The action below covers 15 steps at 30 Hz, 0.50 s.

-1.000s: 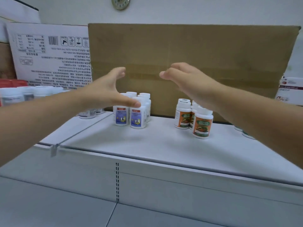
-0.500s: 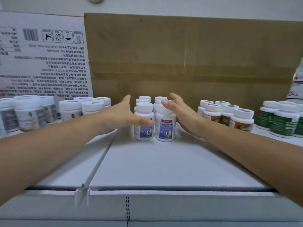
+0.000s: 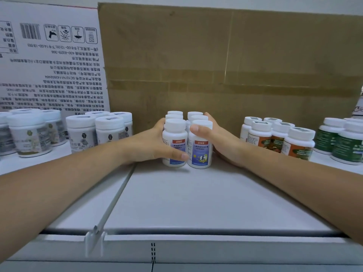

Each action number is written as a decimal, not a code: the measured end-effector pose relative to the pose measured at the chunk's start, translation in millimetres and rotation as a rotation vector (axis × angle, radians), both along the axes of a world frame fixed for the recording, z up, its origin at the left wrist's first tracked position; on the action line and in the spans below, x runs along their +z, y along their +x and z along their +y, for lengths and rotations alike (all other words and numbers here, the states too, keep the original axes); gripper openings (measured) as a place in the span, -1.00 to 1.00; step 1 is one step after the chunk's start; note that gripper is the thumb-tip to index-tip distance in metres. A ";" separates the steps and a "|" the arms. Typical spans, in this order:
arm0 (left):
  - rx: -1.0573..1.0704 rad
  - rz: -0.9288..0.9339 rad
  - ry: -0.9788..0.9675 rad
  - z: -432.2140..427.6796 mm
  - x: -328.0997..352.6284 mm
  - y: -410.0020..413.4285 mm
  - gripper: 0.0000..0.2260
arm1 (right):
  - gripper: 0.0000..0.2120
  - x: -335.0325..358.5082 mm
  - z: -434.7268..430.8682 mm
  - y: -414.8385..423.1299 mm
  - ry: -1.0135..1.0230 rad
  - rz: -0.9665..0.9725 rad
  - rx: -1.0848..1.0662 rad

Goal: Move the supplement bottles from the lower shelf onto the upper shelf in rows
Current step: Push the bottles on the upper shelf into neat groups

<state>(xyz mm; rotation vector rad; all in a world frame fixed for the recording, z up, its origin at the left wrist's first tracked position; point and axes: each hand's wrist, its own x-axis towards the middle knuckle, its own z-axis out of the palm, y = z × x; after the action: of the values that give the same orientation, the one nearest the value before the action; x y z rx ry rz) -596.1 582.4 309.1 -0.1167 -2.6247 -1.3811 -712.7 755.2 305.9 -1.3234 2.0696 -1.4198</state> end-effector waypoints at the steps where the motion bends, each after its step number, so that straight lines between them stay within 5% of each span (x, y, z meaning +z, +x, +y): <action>1: -0.009 -0.002 -0.004 1.7 0.6 1.1 -0.05 | -0.19 -0.7 -0.5 -1.0 -0.004 0.004 0.000; 7: -0.080 0.008 -0.010 10.8 4.3 6.7 -0.38 | 0.01 -2.9 -1.9 -6.3 -0.017 0.022 -0.006; 13: -0.077 -0.011 0.002 7.6 2.9 4.6 -0.20 | -0.31 -3.4 -3.5 -8.1 -0.041 0.041 0.060; 15: -0.092 -0.016 0.008 8.3 2.9 5.3 -0.24 | -0.27 -3.4 -3.4 -7.7 -0.044 0.035 0.067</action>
<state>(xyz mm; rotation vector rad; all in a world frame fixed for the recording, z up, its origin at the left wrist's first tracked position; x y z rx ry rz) -590.8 590.7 312.0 -0.2287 -2.6576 -1.4269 -720.3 751.8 302.5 -1.4302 2.0069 -1.4318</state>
